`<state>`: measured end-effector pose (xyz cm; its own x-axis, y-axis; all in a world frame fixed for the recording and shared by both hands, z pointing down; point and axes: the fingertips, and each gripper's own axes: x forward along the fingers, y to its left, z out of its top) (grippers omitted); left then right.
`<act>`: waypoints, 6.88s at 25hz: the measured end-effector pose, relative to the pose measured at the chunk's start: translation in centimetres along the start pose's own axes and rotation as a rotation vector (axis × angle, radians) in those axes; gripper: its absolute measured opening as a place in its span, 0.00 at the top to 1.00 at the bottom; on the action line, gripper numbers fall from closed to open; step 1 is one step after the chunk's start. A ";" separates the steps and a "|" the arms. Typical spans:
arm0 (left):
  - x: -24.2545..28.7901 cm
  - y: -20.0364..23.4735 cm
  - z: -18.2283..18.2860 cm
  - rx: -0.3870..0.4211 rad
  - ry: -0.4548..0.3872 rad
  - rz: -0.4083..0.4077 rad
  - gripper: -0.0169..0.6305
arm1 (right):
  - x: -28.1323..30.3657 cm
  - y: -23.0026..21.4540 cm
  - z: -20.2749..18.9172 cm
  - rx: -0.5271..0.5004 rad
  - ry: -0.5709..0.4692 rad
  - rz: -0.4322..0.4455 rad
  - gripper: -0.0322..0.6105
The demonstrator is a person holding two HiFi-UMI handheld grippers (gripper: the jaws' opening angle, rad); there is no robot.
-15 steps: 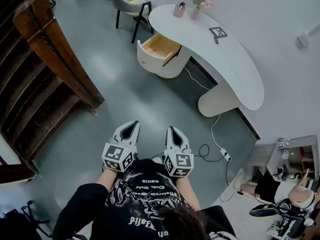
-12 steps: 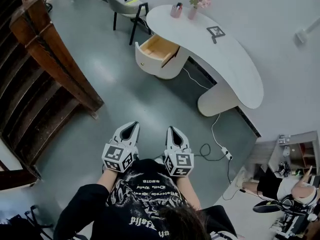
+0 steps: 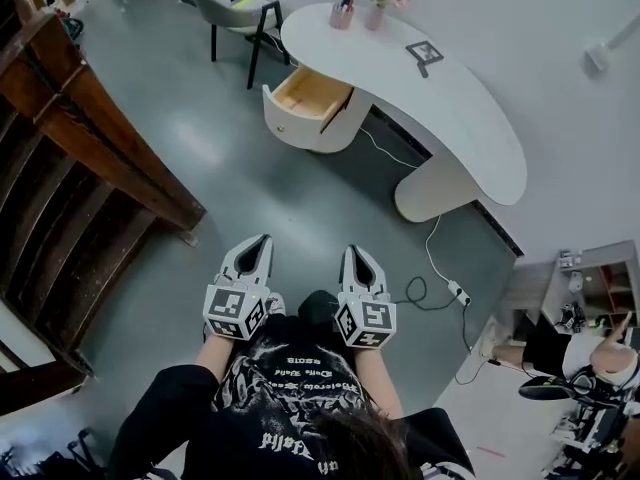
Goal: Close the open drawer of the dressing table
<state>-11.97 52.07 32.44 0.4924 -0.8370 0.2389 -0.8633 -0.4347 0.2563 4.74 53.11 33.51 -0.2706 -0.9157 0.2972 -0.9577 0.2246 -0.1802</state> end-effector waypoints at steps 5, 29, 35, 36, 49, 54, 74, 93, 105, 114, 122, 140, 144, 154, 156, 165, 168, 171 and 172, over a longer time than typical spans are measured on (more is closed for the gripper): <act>0.4 1.3 0.7 0.029 -0.001 0.020 0.94 | 0.9 -0.6 0.1 0.013 0.008 -0.015 0.91; 17.4 5.2 5.0 0.010 0.012 0.195 0.94 | 20.3 -10.6 6.1 0.009 0.092 0.195 0.91; 21.8 5.0 5.3 -0.001 0.024 0.223 0.94 | 23.4 -12.4 7.7 0.011 0.097 0.251 0.91; 22.6 4.9 5.3 0.005 0.028 0.228 0.93 | 24.0 -12.7 7.9 0.014 0.094 0.262 0.91; 28.7 4.5 5.7 -0.058 0.004 0.307 0.93 | 28.1 -17.6 9.1 -0.034 0.122 0.344 0.91; 29.3 5.0 6.0 -0.080 -0.004 0.326 0.94 | 28.9 -17.6 9.2 -0.017 0.127 0.354 0.91; 33.3 14.8 6.5 -0.110 0.046 0.304 0.93 | 37.6 -14.2 9.7 -0.022 0.181 0.325 0.91; 39.0 27.6 8.1 -0.021 0.187 0.150 0.94 | 49.6 -9.6 10.2 0.082 0.208 0.135 0.91; 41.1 28.4 5.0 -0.042 0.281 0.119 0.93 | 51.9 -8.0 8.4 0.059 0.264 0.153 0.91; 42.4 28.0 2.1 -0.077 0.325 0.149 0.93 | 51.7 -8.7 6.9 0.039 0.319 0.198 0.91; 43.0 28.0 -1.4 -0.078 0.407 0.129 0.93 | 51.0 -8.6 4.0 0.057 0.378 0.203 0.91; 45.8 29.0 -9.2 -0.103 0.516 0.097 0.74 | 51.0 -9.4 -2.0 0.043 0.455 0.206 0.91; 46.7 29.7 -11.1 -0.104 0.541 0.100 0.71 | 51.1 -9.4 -2.7 0.079 0.429 0.181 0.91; 49.3 31.4 -14.6 -0.100 0.592 0.105 0.69 | 50.7 -10.4 -3.9 0.127 0.424 0.124 0.91; 49.9 31.6 -14.9 -0.091 0.602 0.102 0.69 | 50.7 -10.9 -4.1 0.133 0.424 0.113 0.91; 51.3 32.0 -16.1 -0.020 0.653 0.097 0.72 | 51.0 -10.8 -4.2 0.130 0.440 0.125 0.91; 51.3 32.4 -16.9 0.015 0.675 0.098 0.75 | 51.1 -10.3 -4.2 0.127 0.444 0.147 0.91; 51.1 32.4 -17.3 0.016 0.711 0.087 0.75 | 51.2 -9.8 -4.5 0.130 0.452 0.161 0.91; 51.2 32.4 -17.4 0.016 0.711 0.082 0.75 | 51.2 -9.7 -4.5 0.132 0.455 0.163 0.91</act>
<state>-12.75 0.88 69.25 0.3737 -0.4502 0.8110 -0.8997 -0.3887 0.1987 -0.24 5.57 54.71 -0.4597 -0.6274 0.6285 -0.8865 0.2822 -0.3666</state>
